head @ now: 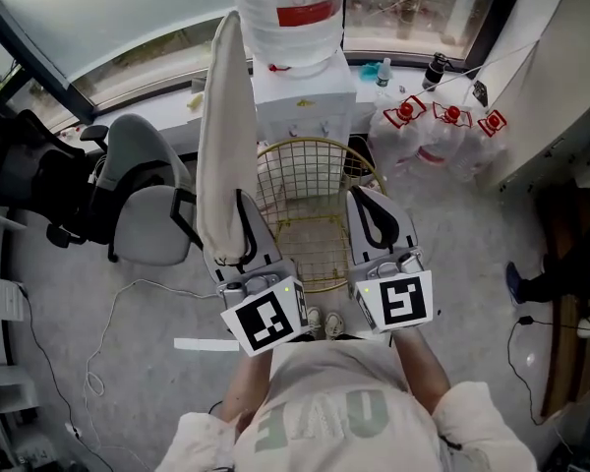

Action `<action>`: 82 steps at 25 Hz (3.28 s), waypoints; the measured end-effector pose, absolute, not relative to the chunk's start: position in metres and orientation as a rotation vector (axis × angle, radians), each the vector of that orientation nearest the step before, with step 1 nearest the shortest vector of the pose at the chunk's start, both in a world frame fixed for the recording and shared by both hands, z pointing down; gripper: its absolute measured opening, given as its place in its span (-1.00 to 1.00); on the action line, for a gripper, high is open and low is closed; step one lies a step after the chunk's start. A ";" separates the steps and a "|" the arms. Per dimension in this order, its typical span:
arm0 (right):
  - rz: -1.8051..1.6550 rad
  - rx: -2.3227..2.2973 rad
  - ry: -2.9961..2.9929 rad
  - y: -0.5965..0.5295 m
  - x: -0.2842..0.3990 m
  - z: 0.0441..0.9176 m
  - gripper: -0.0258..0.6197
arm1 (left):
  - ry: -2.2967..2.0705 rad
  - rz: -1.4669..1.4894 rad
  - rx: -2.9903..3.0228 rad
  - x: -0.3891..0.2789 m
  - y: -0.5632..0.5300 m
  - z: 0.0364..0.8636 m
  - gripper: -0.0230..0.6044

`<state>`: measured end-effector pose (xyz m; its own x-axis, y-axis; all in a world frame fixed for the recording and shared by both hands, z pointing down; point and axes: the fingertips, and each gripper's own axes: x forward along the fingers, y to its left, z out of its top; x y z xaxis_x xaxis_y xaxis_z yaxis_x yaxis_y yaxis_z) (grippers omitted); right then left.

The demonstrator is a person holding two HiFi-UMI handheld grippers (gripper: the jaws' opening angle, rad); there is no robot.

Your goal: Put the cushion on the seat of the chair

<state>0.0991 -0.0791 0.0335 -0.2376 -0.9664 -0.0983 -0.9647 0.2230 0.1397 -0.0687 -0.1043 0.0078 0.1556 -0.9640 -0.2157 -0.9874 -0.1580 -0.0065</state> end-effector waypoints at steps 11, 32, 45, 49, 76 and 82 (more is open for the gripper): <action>-0.161 1.964 -2.466 -0.117 0.104 0.054 -0.87 | 1.946 0.251 -2.427 -0.059 -0.126 0.053 -0.77; 0.052 1.929 -2.271 -0.122 0.113 0.306 -0.87 | 2.016 -0.061 -2.537 -0.054 -0.126 0.318 -0.77; 0.160 1.941 -2.242 -0.111 0.118 0.347 -0.87 | 2.086 -0.070 -2.593 -0.057 -0.115 0.371 -0.77; 0.188 1.965 -2.292 -0.108 0.116 0.342 -0.87 | 2.122 0.191 -2.752 -0.057 -0.118 0.373 -0.77; 0.464 2.053 -2.399 -0.098 0.117 0.368 -0.87 | 2.149 2.590 -3.030 -0.024 -0.108 0.485 -0.77; 0.487 2.036 -2.408 -0.104 0.121 0.376 -0.87 | 2.273 2.583 -2.983 -0.018 -0.110 0.515 -0.77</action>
<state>0.1211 -0.1037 0.3755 -0.1852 -0.9700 0.1573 -0.9550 0.1398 -0.2617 -0.0179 -0.1099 0.5149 0.3388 -0.9388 0.0625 0.1814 0.1304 0.9747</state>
